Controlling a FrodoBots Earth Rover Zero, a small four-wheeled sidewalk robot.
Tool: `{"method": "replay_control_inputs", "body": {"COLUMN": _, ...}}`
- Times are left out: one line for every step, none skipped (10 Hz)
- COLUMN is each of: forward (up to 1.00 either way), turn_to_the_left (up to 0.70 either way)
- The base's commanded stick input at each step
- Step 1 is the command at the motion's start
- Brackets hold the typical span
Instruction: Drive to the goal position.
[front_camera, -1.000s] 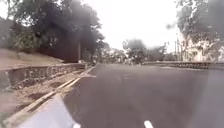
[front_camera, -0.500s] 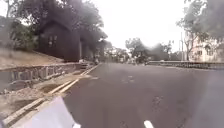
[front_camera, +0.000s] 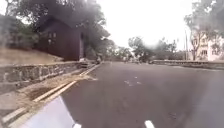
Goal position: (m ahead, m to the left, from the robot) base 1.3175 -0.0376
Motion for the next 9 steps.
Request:
{"method": "replay_control_inputs", "body": {"forward": 1.00, "turn_to_the_left": 0.00}}
{"method": "replay_control_inputs", "body": {"forward": 1.00, "turn_to_the_left": 0.00}}
{"method": "replay_control_inputs", "body": {"forward": 1.00, "turn_to_the_left": 0.00}}
{"method": "replay_control_inputs", "body": {"forward": 1.00, "turn_to_the_left": 0.00}}
{"method": "replay_control_inputs", "body": {"forward": 1.00, "turn_to_the_left": 0.00}}
{"method": "replay_control_inputs", "body": {"forward": 1.00, "turn_to_the_left": 0.00}}
{"method": "replay_control_inputs", "body": {"forward": 1.00, "turn_to_the_left": 0.00}}
{"method": "replay_control_inputs", "body": {"forward": 1.00, "turn_to_the_left": 0.00}}
{"method": "replay_control_inputs", "body": {"forward": 1.00, "turn_to_the_left": 0.00}}
